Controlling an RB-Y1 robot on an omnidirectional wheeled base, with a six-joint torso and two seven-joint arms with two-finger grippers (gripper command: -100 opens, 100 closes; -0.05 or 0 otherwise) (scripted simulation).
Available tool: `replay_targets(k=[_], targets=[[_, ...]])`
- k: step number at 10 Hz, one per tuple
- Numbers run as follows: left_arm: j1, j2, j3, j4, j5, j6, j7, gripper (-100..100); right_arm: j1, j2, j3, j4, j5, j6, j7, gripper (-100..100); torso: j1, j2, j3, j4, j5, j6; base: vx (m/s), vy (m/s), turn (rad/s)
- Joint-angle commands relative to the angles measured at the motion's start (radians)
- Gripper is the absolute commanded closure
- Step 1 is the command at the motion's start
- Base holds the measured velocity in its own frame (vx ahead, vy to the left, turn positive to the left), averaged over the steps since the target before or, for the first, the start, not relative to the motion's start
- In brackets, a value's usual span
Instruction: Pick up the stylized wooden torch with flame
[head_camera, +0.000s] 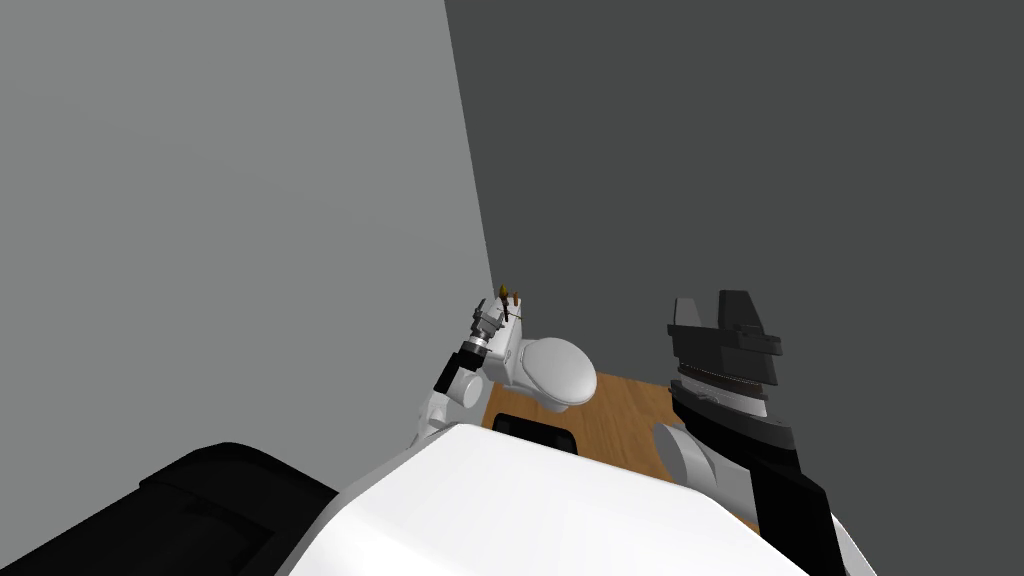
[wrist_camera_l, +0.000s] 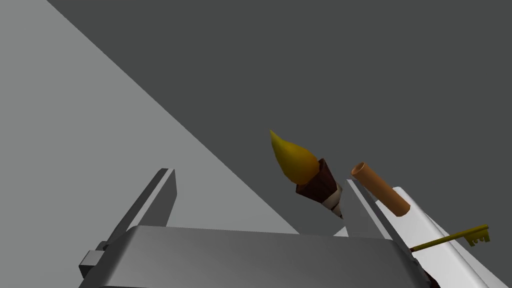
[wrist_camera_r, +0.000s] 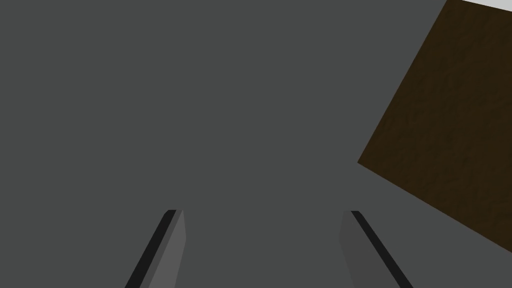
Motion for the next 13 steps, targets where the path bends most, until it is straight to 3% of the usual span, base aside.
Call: replay_targets(k=[1,3,6,9,13], targets=[[-0.004,-0.005,0.003,0.023,0.030,0.032,0.025,-100,0.000,0.000,0.000,0.000,0.000,0.000,0.000,0,0.000,0.000,0.000,0.000,0.000,0.000,0.102,-0.024,0.022],[-0.003,-0.019,0.006,0.046,0.062,0.066,0.050,-100,0.000,0.000,0.000,0.000,0.000,0.000,0.000,0,0.002,0.000,0.000,0.000,0.000,0.000,0.100,-0.008,0.022],[0.002,-0.080,0.019,0.097,0.126,0.136,0.102,-100,0.000,0.000,0.000,0.000,0.000,0.000,0.000,0,0.002,-0.002,-0.001,0.000,0.000,0.000,0.144,0.000,0.031],[0.006,-0.136,0.028,0.120,0.151,0.165,0.122,-100,0.000,0.000,0.000,0.000,0.000,0.000,0.000,0,0.004,-0.002,-0.001,-0.001,0.001,0.000,0.117,0.022,0.021],[0.009,-0.216,0.038,0.136,0.168,0.185,0.136,-100,0.000,0.000,0.000,0.000,0.000,0.000,0.000,0,0.003,0.006,0.003,0.001,0.001,0.000,0.012,0.013,-0.030]])
